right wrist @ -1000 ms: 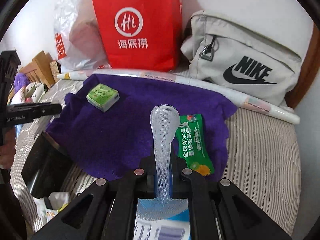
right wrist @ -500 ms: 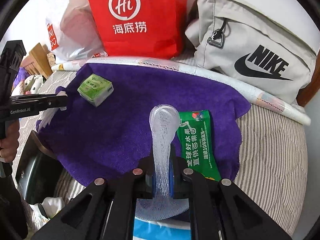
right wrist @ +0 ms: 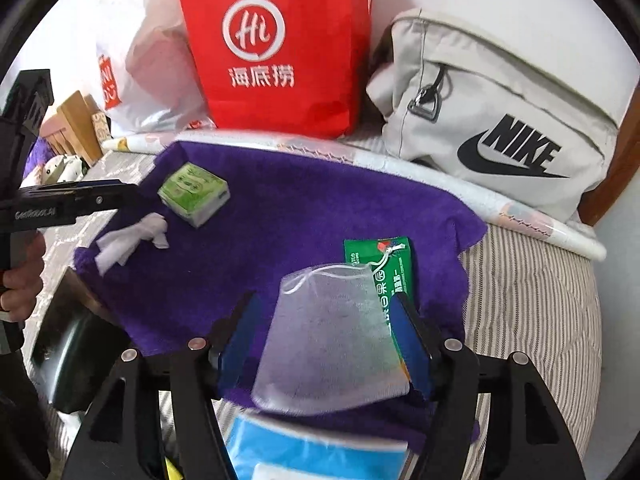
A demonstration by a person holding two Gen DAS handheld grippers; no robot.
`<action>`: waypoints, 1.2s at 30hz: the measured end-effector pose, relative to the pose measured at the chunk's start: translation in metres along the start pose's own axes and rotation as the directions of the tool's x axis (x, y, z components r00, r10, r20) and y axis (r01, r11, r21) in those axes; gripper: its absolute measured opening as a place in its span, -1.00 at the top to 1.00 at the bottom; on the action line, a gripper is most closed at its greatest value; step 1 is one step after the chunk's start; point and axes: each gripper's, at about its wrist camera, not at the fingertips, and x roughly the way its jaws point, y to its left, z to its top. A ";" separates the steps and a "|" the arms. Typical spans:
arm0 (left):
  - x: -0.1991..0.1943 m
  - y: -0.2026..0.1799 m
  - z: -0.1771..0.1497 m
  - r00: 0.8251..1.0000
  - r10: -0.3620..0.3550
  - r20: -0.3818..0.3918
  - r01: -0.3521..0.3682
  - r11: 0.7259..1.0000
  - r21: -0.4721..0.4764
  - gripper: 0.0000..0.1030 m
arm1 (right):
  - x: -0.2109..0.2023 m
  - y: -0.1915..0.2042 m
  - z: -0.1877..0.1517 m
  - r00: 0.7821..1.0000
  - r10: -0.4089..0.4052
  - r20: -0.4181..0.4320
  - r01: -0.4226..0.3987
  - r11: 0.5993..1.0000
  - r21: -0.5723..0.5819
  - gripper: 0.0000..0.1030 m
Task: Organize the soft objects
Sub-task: 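Release the mesh bag from the right tool while the left tool releases the cloth, then grasp the orange-print wipe packet with the right tool while the left tool reaches the white gloves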
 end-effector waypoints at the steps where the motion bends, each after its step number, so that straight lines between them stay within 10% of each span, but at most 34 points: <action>1: -0.004 0.001 -0.001 1.000 0.001 0.002 0.000 1.000 -0.004 -0.27 | -0.006 0.001 -0.002 1.000 0.000 0.013 -0.001 1.000 0.006 -0.28; 16: -0.095 -0.017 -0.092 0.997 0.045 0.056 -0.047 0.998 0.041 -0.27 | -0.104 0.075 -0.086 0.988 0.068 0.135 -0.057 0.995 -0.082 -0.28; 36: -0.109 0.035 -0.224 1.000 0.015 0.001 -0.015 0.999 -0.043 -0.27 | -0.062 0.166 -0.154 0.999 -0.001 0.048 0.014 0.960 -0.278 -0.48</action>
